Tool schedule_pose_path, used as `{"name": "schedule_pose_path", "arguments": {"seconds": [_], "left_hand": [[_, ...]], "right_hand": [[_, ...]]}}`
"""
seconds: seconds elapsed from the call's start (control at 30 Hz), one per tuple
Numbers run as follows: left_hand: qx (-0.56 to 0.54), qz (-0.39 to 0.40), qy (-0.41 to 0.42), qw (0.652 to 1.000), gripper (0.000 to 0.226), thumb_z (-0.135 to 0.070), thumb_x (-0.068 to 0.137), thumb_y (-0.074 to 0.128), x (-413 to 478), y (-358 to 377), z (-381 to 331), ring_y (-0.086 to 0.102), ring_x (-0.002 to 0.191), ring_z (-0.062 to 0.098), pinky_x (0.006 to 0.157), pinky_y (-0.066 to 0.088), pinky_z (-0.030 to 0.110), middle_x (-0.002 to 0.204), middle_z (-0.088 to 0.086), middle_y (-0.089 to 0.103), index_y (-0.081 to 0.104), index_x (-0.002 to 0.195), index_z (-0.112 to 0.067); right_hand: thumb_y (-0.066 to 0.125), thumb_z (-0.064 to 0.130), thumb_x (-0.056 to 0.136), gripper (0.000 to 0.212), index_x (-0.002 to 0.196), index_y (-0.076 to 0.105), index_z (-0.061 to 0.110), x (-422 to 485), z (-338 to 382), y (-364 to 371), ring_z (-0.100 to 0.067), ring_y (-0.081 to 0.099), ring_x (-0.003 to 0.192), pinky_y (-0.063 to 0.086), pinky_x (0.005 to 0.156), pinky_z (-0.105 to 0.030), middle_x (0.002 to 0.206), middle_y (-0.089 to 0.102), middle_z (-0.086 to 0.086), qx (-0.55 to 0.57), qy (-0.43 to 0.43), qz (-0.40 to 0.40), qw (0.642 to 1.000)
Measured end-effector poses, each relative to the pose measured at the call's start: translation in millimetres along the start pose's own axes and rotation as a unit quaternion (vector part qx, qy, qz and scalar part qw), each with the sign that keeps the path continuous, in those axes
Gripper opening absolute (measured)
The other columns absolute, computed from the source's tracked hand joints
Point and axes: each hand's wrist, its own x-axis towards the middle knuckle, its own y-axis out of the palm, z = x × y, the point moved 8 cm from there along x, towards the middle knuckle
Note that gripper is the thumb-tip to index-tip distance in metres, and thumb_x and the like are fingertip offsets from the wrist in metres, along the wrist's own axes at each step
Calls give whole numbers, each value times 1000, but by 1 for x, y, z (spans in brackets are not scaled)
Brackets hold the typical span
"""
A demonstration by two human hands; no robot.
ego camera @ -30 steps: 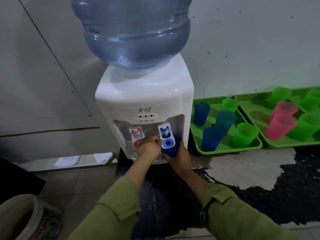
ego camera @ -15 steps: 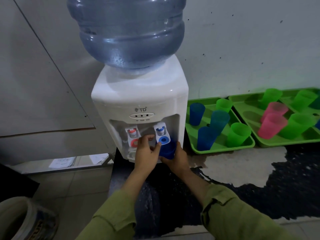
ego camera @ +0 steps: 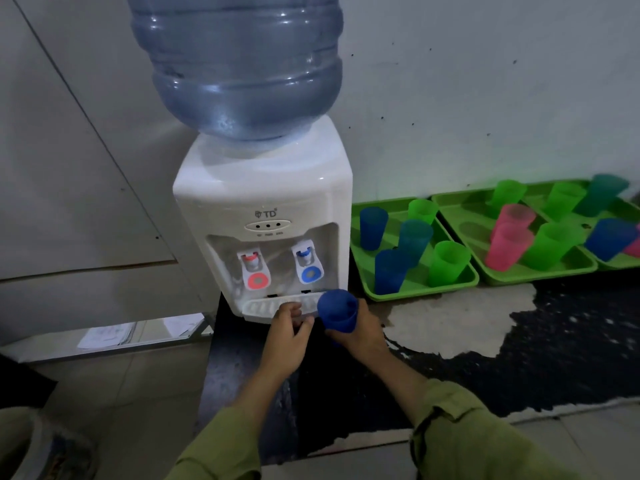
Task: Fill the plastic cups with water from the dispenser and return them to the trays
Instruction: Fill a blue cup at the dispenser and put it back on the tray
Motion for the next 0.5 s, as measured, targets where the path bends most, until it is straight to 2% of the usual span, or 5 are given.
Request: {"name": "schedule_pose_path", "arguments": {"seconds": [0.17,0.23,0.3,0.37,0.5], "left_hand": [[-3,32,36,999,24,-19,91,56,-4,34,-18,58,99,12,89,47,27,111,3,60,53,114,-11],[-5,43,60,997,22,-20,92,55,-3,51,-34,58,95,7,84,47,18,109,2,61,53,112,-11],[-5,53,72,996,22,-22,92,54,2,69,-51,56,92,1,75,44,8,109,-1,60,52,112,-13],[-22,62,80,995,24,-23,92,55,10,89,-73,56,92,2,73,43,8,109,-1,59,51,114,-14],[-20,66,142,987,25,-23,92,55,28,126,-125,56,95,5,75,42,6,107,-7,56,50,115,-14]], "right_hand": [[83,31,63,66,116,46,20,-5,-4,-47,-21,59,105,40,75,-16,115,60,0,24,-11,-42,999],[83,29,64,63,113,45,21,-3,0,-72,-18,58,101,37,68,-10,110,58,2,33,-29,-67,997],[84,28,64,66,118,47,16,2,5,-98,-14,55,100,39,71,-12,112,58,1,34,-47,-90,994],[84,28,64,68,119,48,13,11,9,-128,-12,55,100,42,74,-16,114,59,-1,33,-59,-110,992],[86,26,62,65,114,50,12,34,17,-191,-10,55,92,40,66,-7,102,56,5,44,-82,-161,983]]}}
